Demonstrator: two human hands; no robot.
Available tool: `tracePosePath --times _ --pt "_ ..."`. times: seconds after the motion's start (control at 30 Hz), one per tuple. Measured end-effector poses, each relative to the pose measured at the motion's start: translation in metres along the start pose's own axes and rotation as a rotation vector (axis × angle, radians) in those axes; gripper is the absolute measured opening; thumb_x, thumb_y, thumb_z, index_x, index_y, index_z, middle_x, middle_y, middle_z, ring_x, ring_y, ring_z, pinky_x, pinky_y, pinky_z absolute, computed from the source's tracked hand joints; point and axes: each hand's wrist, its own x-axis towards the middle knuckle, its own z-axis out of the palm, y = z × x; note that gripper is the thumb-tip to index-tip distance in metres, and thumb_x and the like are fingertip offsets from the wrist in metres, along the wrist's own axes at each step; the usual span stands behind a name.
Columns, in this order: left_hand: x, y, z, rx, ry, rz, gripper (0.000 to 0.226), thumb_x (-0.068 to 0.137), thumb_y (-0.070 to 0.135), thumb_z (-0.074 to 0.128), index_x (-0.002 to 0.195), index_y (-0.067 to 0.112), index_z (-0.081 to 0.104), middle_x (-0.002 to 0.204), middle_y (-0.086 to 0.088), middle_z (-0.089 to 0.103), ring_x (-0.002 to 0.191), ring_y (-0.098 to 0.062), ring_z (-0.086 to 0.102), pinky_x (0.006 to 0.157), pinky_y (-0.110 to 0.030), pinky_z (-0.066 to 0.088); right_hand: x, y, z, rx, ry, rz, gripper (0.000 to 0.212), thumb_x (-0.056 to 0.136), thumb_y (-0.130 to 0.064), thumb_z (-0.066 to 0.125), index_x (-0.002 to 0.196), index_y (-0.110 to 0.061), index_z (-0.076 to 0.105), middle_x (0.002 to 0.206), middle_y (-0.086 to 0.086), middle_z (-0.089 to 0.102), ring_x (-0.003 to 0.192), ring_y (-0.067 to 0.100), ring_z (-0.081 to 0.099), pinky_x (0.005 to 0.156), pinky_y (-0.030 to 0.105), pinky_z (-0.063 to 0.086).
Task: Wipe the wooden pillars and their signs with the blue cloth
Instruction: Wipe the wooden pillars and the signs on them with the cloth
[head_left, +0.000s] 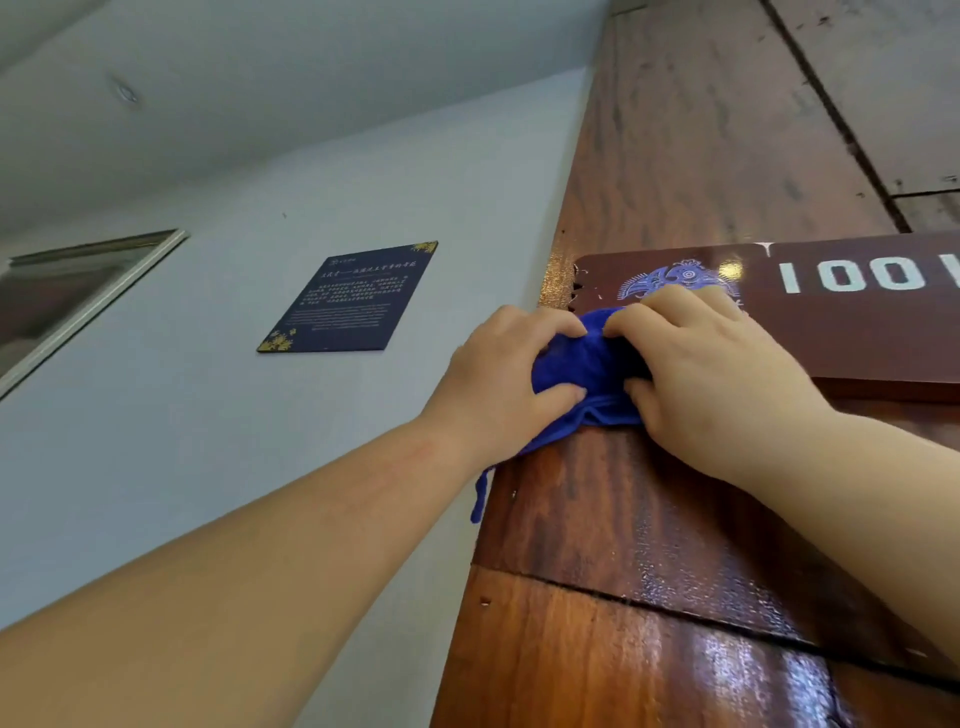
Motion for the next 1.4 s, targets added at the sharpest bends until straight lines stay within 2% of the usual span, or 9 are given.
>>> tracePosePath --times 0.07,0.17,0.4,0.53,0.67,0.8,0.93,1.07,1.4 --pt "0.006 0.002 -0.003 0.045 -0.009 0.012 0.044 0.071 0.036 0.070 0.108 0.044 0.047 0.101 0.007 0.045 0.095 -0.015 0.052 0.087 -0.041 0.046 0.006 -0.003 -0.001 -0.041 -0.001 -0.046 0.029 0.074 -0.013 0.060 0.102 -0.010 0.055 0.101 0.011 0.055 0.086 0.032 0.045 0.074 0.043 0.042" --pt "0.013 0.004 -0.006 0.141 -0.040 0.073 0.042 0.070 0.040 0.067 0.106 0.042 0.046 0.100 0.005 0.046 0.093 -0.017 0.052 0.086 -0.046 0.046 0.007 0.001 -0.005 -0.096 -0.027 -0.103 0.031 0.079 -0.018 0.059 0.108 -0.014 0.049 0.106 0.007 0.050 0.092 0.028 0.044 0.077 0.037 0.040" --pt "0.039 0.031 0.003 0.316 -0.108 0.350 0.045 0.065 0.041 0.065 0.107 0.033 0.051 0.094 0.010 0.045 0.082 -0.015 0.047 0.078 -0.042 0.045 -0.022 0.040 -0.020 -0.082 -0.019 -0.065 0.035 0.077 -0.016 0.062 0.109 -0.018 0.049 0.107 0.003 0.049 0.090 0.025 0.043 0.080 0.039 0.042" --pt "0.055 0.073 0.031 0.334 -0.088 0.463 0.046 0.065 0.040 0.065 0.106 0.030 0.050 0.091 0.013 0.039 0.078 -0.011 0.039 0.073 -0.042 0.046 -0.054 0.081 -0.038 -0.056 0.014 -0.011 0.031 0.077 -0.017 0.060 0.107 -0.015 0.052 0.106 0.005 0.052 0.092 0.028 0.045 0.079 0.044 0.043" --pt "0.067 0.124 0.063 0.321 -0.066 0.548 0.046 0.065 0.038 0.067 0.107 0.026 0.051 0.090 0.007 0.044 0.078 -0.013 0.041 0.070 -0.042 0.045 -0.092 0.129 -0.060 -0.045 0.034 0.023 0.033 0.077 -0.018 0.063 0.108 -0.013 0.056 0.108 0.008 0.056 0.092 0.030 0.047 0.080 0.045 0.044" --pt "0.077 0.180 0.098 0.319 -0.047 0.601 0.046 0.066 0.039 0.065 0.107 0.023 0.052 0.092 0.001 0.048 0.080 -0.019 0.047 0.071 -0.039 0.043 -0.129 0.179 -0.084 -0.043 0.030 0.065 0.037 0.076 -0.018 0.066 0.112 -0.014 0.056 0.111 0.007 0.056 0.097 0.031 0.049 0.083 0.047 0.045" --pt "0.086 0.219 0.124 0.319 -0.025 0.652 0.047 0.068 0.044 0.058 0.110 0.024 0.055 0.099 0.001 0.053 0.089 -0.022 0.046 0.074 -0.048 0.045 -0.158 0.219 -0.104 -0.025 0.032 0.096 0.036 0.078 -0.020 0.066 0.113 -0.014 0.059 0.112 0.007 0.058 0.100 0.032 0.049 0.084 0.048 0.045" --pt "0.093 0.261 0.149 0.312 0.013 0.698 0.049 0.070 0.042 0.057 0.114 0.022 0.059 0.099 -0.001 0.055 0.087 -0.022 0.046 0.070 -0.049 0.045 -0.187 0.261 -0.122 -0.033 0.038 0.088 0.036 0.080 -0.023 0.064 0.116 -0.016 0.060 0.116 0.004 0.060 0.101 0.032 0.052 0.087 0.045 0.045" --pt "0.100 0.344 0.187 0.269 -0.007 0.613 0.049 0.069 0.036 0.060 0.114 0.017 0.063 0.096 -0.007 0.054 0.082 -0.026 0.049 0.073 -0.048 0.045 -0.227 0.331 -0.145 0.024 0.100 0.152 0.040 0.078 -0.013 0.068 0.117 -0.015 0.063 0.116 0.006 0.062 0.101 0.032 0.059 0.084 0.037 0.045"
